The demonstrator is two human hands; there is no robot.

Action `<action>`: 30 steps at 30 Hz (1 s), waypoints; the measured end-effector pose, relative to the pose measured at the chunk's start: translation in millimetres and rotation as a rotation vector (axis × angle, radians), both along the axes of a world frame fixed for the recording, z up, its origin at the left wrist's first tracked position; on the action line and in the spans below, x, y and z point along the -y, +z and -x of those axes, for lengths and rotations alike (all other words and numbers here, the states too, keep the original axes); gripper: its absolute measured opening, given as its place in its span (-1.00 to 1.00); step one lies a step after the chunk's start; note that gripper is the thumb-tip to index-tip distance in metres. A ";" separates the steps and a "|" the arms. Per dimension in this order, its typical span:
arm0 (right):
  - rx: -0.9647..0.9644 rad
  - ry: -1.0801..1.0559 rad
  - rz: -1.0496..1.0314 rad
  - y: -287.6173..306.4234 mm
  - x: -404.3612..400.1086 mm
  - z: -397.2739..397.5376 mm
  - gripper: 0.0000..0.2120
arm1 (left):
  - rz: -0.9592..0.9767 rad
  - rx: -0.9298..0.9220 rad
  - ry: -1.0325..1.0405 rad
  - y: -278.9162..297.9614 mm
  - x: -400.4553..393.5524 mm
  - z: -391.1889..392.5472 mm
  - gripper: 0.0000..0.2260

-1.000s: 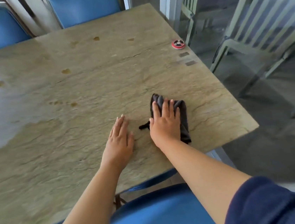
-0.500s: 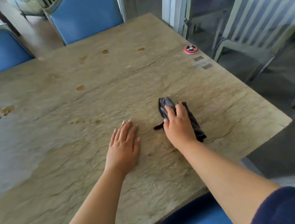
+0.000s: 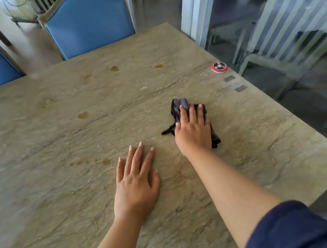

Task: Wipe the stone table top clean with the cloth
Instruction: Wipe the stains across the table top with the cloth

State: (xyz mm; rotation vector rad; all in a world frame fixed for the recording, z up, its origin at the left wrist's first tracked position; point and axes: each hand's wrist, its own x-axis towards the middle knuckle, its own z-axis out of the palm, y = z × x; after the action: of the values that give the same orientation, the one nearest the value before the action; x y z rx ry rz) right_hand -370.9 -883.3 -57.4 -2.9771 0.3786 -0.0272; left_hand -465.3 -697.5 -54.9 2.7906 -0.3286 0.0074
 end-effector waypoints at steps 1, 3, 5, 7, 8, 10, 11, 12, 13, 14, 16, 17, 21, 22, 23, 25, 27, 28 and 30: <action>-0.007 -0.022 -0.008 1.4 -4.4 -18.7 -0.47 | -0.011 -0.002 0.010 -0.7 0.0 -0.1 -0.49; -0.044 -0.011 -0.041 3.4 -18.3 -45.8 -0.46 | -0.021 -0.006 0.037 -2.1 0.5 -0.1 -0.45; -0.070 0.119 -0.085 6.1 -36.7 -54.6 -0.48 | -0.037 -0.010 0.082 -1.9 0.3 -0.2 -0.41; -0.022 0.369 -0.116 6.0 -47.2 -41.3 -0.55 | -0.056 -0.017 0.135 -1.9 -0.4 1.3 -0.38; 0.041 0.499 -0.140 3.8 -46.5 -30.2 -0.60 | -0.057 -0.019 0.163 -2.1 -0.3 1.5 -0.38; 0.142 0.605 -0.243 -0.9 -34.0 -15.9 -0.69 | -0.055 -0.028 0.191 -2.1 0.5 0.7 -0.38; 0.156 0.581 -0.292 -2.6 -27.3 -16.4 -0.68 | -0.053 -0.031 0.194 -2.1 0.4 0.7 -0.39; 0.151 0.527 -0.318 -3.0 -21.7 -20.2 -0.62 | -0.053 -0.031 0.193 -2.1 0.2 0.9 -0.39; 0.137 0.464 -0.314 -2.3 -18.2 -26.3 -0.53 | -0.052 -0.028 0.192 -1.8 0.3 0.8 -0.40; 0.119 0.405 -0.286 -1.6 -17.1 -34.4 -0.46 | -0.052 -0.026 0.192 -1.8 0.4 1.0 -0.40; 0.065 0.321 -0.191 -1.4 -21.9 -54.6 -0.45 | -0.052 -0.028 0.191 -1.1 0.1 1.1 -0.40; 0.038 0.288 -0.142 -1.4 -26.9 -63.0 -0.46 | -0.053 -0.026 0.189 -1.0 0.0 1.1 -0.40; -0.038 0.264 -0.064 0.2 -53.0 -75.7 -0.49 | -0.051 -0.026 0.183 0.7 0.5 0.5 -0.39; -0.047 0.315 -0.063 1.3 -58.2 -71.7 -0.49 | -0.048 -0.024 0.187 0.3 -0.1 0.6 -0.39; -0.054 0.390 -0.064 2.2 -60.5 -64.5 -0.50 | -0.048 -0.028 0.188 -0.1 -1.0 1.1 -0.38; -0.033 0.557 -0.069 1.9 -54.3 -45.2 -0.51 | -0.014 -0.026 0.197 -1.8 -3.7 2.2 -0.39; -0.015 0.634 -0.079 1.3 -37.9 -30.9 -0.51 | 0.059 -0.015 0.223 -0.2 -9.2 2.1 -0.42; -0.012 0.603 -0.098 1.2 -31.7 -28.2 -0.52 | 0.079 -0.007 0.245 1.3 -14.7 2.5 -0.45; -0.002 0.428 -0.103 -0.2 -34.9 -29.6 -0.53 | 0.058 0.010 0.310 4.4 -33.0 5.0 -0.49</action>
State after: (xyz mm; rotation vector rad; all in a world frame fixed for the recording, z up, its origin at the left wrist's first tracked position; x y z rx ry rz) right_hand -341.2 -848.4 -57.6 -2.8876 -0.2528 0.0389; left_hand -470.3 -664.6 -50.5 2.7551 0.1032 0.1021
